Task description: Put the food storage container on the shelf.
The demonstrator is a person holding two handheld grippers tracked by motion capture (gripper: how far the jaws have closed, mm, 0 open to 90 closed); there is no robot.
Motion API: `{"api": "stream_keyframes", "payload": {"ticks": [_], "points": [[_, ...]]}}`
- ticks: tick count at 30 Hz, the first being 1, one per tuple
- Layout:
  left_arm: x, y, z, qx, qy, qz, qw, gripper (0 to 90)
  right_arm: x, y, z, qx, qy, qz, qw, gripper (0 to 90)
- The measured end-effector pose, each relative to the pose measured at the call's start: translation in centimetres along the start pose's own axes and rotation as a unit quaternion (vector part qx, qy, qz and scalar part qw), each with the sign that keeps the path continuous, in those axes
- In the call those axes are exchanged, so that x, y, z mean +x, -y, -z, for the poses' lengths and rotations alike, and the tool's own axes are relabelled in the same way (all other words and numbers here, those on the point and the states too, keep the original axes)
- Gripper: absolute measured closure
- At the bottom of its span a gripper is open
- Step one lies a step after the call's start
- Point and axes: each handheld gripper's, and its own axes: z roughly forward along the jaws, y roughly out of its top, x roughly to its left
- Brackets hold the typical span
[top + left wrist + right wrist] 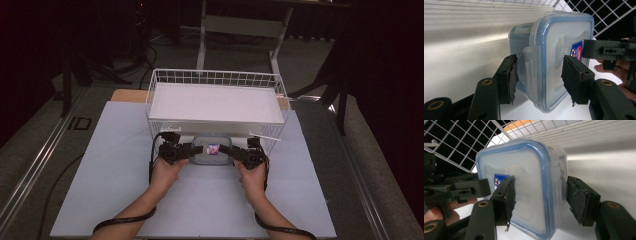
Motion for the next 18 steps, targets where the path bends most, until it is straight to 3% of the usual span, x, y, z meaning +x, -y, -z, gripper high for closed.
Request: {"api": "stream_keyframes", "payload": {"ticks": [4,8,13,18], "points": [[0.5,-0.2,-0.5,-0.005,0.000,0.006,1.0000,48.0,-0.3,-0.3,-0.5,-0.002,0.004,0.002,1.0000,41.5],[0.9,-0.3,-0.9,-0.013,0.005,0.028,0.9995,47.6,-0.6,-0.5,-1.1,-0.010,0.008,0.000,0.9999,41.4],[1.6,-0.8,-1.2,-0.020,0.004,0.005,0.9998,47.3,-0.7,-0.9,-1.4,-0.012,0.013,-0.003,0.9998,41.1],[2.0,-0.8,-1.6,-0.025,0.010,0.004,0.9996,46.0,-1.0,-1.2,-1.6,-0.017,0.014,-0.010,0.9997,40.5]]}}
